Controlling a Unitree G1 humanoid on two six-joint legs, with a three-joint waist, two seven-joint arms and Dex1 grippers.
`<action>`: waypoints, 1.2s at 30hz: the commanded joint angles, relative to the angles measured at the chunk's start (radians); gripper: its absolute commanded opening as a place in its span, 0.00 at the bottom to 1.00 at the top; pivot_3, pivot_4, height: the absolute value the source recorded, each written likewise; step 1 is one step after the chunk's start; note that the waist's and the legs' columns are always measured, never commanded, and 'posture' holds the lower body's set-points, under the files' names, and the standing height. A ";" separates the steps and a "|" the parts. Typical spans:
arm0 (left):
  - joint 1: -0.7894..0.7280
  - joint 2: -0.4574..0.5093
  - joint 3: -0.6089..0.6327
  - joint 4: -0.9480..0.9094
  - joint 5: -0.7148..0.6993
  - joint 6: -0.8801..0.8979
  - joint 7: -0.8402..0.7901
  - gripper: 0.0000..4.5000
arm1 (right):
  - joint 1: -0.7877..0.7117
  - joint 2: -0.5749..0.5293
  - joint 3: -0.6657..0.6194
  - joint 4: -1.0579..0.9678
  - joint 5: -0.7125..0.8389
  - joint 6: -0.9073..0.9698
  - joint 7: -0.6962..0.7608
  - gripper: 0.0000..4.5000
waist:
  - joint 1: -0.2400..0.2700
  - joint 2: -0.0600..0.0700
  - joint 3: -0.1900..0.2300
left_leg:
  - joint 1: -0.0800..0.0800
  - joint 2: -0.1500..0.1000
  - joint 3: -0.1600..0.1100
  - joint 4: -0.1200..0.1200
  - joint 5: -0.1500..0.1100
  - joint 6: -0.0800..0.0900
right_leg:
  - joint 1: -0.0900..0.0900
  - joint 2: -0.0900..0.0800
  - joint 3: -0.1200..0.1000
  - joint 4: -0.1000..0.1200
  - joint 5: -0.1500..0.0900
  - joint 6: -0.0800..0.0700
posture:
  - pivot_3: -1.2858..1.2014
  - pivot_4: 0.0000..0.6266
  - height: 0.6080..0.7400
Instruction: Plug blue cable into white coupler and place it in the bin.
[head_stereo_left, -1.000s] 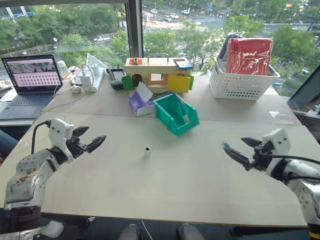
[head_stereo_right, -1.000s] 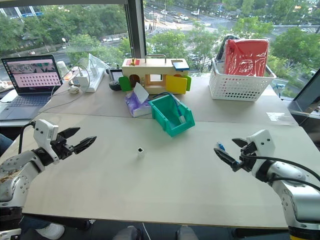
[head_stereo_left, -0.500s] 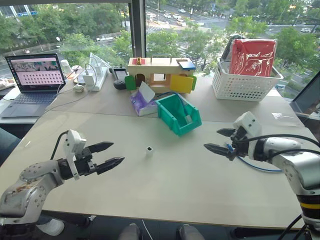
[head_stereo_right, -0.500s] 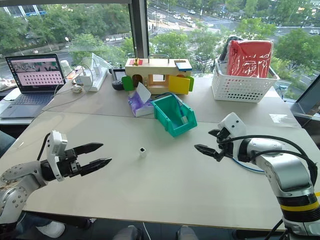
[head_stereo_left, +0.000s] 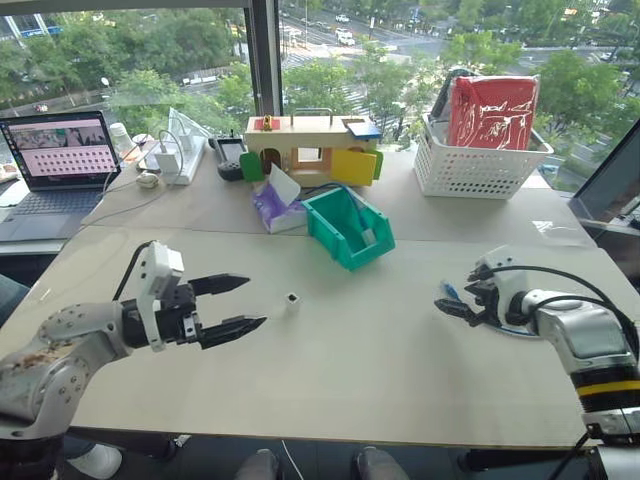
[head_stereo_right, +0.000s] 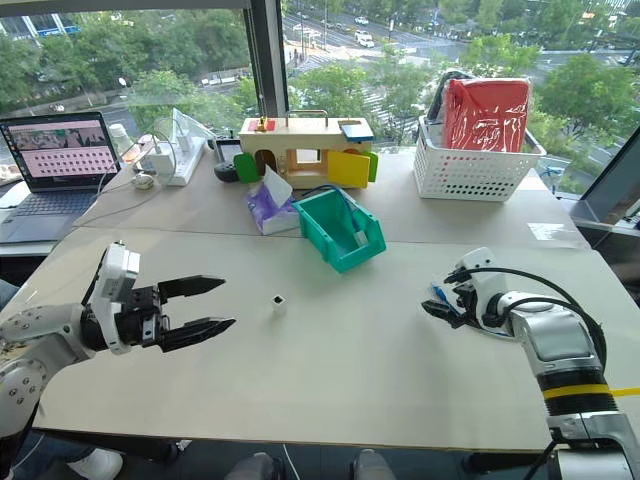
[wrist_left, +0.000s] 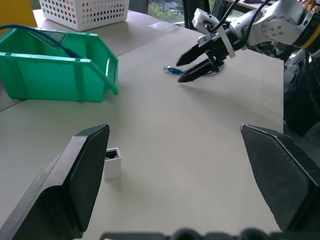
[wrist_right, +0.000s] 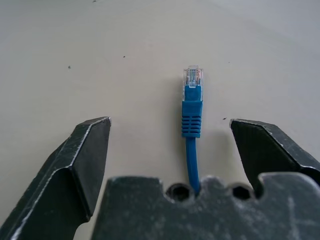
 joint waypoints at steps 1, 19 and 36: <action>-0.021 0.024 0.007 -0.006 -0.004 -0.007 -0.020 1.00 | -0.039 0.013 -0.009 0.093 -0.037 -0.074 0.005 0.67 | -0.001 0.000 0.000 | 0.000 0.000 0.000 0.000 0.000 0.000 | 0.000 0.000 0.000 0.000 0.000 0.000 | 0.52 0.24 0.98; -0.273 0.098 -0.278 0.134 0.164 -0.108 -0.289 1.00 | 0.007 -0.050 0.241 -0.404 -0.050 -0.213 0.446 0.04 | 0.008 0.000 0.000 | 0.000 0.001 0.000 0.001 0.000 0.000 | 0.000 0.002 0.000 0.001 0.000 0.000 | 0.52 0.24 0.98; -0.445 -0.157 -0.591 0.162 0.418 -0.133 -0.216 1.00 | -0.015 0.015 0.256 -0.462 -0.030 -0.118 0.490 0.71 | 0.016 0.000 0.000 | -0.006 0.003 -0.004 0.013 -0.002 0.002 | 0.000 0.006 0.000 0.004 0.000 0.001 | 0.52 0.24 0.98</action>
